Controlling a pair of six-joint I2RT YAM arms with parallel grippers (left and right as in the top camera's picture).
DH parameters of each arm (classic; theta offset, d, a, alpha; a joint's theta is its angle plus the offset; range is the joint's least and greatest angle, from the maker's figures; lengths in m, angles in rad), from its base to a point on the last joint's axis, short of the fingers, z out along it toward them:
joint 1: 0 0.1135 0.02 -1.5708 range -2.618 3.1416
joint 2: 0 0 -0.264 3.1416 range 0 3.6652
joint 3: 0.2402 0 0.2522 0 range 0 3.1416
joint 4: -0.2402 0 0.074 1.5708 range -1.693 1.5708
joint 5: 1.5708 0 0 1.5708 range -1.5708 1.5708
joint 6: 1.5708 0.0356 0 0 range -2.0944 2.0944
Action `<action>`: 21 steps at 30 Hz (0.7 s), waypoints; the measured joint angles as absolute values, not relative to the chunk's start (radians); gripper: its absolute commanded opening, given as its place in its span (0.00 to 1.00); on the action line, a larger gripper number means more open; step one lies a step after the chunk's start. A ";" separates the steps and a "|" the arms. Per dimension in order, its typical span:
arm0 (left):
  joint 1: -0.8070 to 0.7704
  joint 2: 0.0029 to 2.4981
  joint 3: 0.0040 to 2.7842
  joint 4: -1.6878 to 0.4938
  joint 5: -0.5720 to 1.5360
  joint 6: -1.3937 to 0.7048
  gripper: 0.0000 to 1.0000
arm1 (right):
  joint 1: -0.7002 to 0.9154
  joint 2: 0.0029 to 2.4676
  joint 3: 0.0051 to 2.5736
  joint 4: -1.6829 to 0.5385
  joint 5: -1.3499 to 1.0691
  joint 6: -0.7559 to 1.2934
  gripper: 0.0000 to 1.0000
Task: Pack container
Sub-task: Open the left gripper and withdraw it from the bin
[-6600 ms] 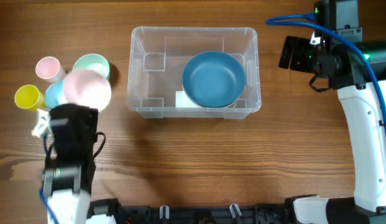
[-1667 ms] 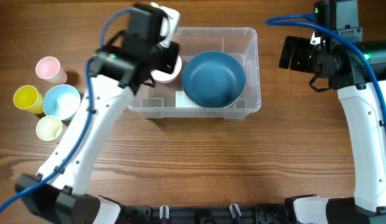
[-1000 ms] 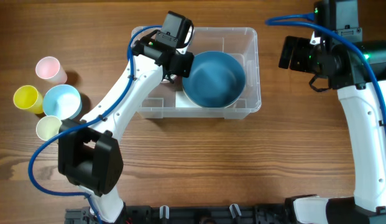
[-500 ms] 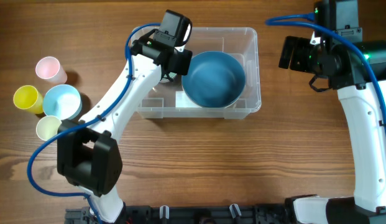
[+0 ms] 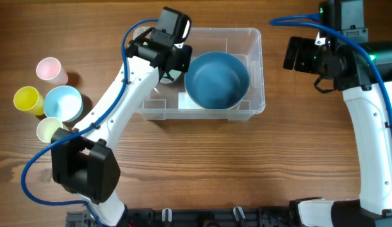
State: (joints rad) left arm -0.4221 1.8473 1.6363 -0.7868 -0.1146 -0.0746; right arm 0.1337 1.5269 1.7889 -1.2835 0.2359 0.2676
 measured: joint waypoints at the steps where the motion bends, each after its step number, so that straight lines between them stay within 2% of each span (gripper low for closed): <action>1: -0.413 1.847 1.636 -0.785 -0.118 -0.082 0.04 | 0.134 1.527 1.789 -1.283 0.236 0.268 1.00; 7: -0.357 1.871 1.636 -0.785 -0.134 -0.103 0.04 | 0.134 1.527 1.789 -1.283 0.236 0.268 1.00; 16: -0.355 2.029 1.636 -0.882 -0.128 -0.111 0.04 | 0.134 1.527 1.789 -1.283 0.236 0.268 1.00; 21: -0.355 2.035 1.635 -0.929 -0.101 -0.111 0.04 | 0.134 1.527 1.789 -1.283 0.236 0.268 1.00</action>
